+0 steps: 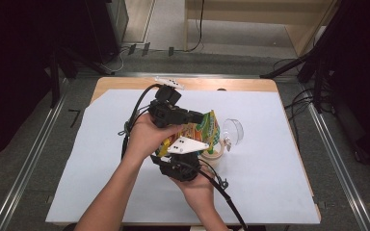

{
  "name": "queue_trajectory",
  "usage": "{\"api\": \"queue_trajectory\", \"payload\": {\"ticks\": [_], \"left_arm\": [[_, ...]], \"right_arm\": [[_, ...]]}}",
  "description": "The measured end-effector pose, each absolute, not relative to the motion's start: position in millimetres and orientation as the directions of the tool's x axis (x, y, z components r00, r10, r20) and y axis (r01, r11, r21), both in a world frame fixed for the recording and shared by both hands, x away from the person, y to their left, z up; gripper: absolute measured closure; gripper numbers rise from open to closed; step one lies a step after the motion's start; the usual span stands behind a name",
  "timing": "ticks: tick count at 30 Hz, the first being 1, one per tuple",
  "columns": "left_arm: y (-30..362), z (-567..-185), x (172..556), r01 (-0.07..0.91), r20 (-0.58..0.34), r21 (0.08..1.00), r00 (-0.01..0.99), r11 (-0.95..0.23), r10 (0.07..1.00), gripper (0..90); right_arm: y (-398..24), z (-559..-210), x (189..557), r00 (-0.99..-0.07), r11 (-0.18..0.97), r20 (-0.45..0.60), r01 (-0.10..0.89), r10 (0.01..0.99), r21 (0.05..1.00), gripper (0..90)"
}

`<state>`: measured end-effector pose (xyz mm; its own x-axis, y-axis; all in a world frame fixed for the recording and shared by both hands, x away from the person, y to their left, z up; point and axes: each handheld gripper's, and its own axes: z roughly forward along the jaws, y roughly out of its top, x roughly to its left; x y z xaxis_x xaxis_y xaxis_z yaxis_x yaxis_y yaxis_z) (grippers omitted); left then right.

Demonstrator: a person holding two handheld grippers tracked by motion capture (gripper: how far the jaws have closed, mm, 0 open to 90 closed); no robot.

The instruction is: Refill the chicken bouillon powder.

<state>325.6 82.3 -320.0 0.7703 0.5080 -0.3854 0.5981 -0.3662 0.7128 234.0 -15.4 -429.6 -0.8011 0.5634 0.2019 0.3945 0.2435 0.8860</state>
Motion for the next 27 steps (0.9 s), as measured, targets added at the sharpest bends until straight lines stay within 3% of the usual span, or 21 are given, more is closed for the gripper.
{"api": "queue_trajectory", "payload": {"ticks": [27], "left_arm": [[84.8,-322.1,330.1,0.605,-0.384,0.713,0.76,-0.354,0.525,83.0]], "right_arm": [[-13.5,-429.1,239.8,-0.804,0.247,0.219,0.41,0.553,0.878,68.6]]}}
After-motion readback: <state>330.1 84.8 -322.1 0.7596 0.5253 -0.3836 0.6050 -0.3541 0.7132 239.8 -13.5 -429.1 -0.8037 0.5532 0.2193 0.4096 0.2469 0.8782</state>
